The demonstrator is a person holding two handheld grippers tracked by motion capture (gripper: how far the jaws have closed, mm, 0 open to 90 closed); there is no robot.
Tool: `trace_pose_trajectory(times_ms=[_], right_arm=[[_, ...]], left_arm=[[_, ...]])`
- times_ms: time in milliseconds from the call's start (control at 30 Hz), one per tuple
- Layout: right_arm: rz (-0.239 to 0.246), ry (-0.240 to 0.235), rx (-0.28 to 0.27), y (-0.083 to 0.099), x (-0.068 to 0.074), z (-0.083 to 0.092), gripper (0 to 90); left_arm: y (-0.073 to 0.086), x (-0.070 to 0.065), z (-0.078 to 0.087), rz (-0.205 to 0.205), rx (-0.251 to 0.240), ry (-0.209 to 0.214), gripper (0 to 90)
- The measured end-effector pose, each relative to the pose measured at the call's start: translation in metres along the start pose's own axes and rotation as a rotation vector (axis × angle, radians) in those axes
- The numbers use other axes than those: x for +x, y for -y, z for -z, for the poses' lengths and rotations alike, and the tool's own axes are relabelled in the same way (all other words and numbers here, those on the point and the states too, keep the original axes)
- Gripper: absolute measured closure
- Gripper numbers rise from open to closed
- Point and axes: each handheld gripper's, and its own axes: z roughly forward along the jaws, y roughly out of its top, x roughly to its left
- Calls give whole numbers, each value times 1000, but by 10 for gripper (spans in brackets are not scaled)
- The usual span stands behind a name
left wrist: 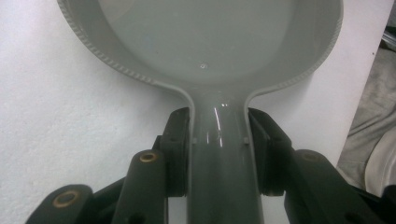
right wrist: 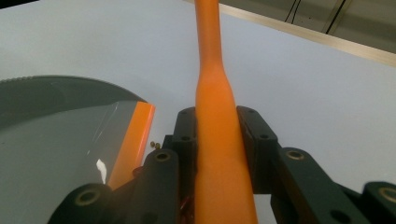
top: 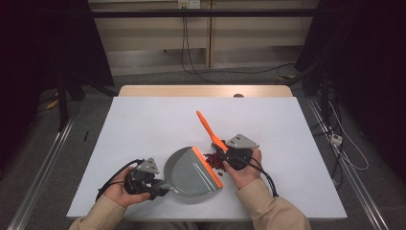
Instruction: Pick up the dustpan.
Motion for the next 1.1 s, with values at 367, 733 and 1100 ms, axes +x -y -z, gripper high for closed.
trace_pose_trajectory(times_ms=[367, 733, 1100], right_arm=[[-8, -8, -2, 1, 1, 1, 711], [-2, -12, -2, 0, 5, 1, 710], [-6, -26, -3, -1, 8, 1, 711]], left_arm=[[-2, 2, -2, 2, 7, 16, 624], [-4, 1, -3, 8, 12, 13, 624], [-6, 1, -5, 11, 12, 17, 625]])
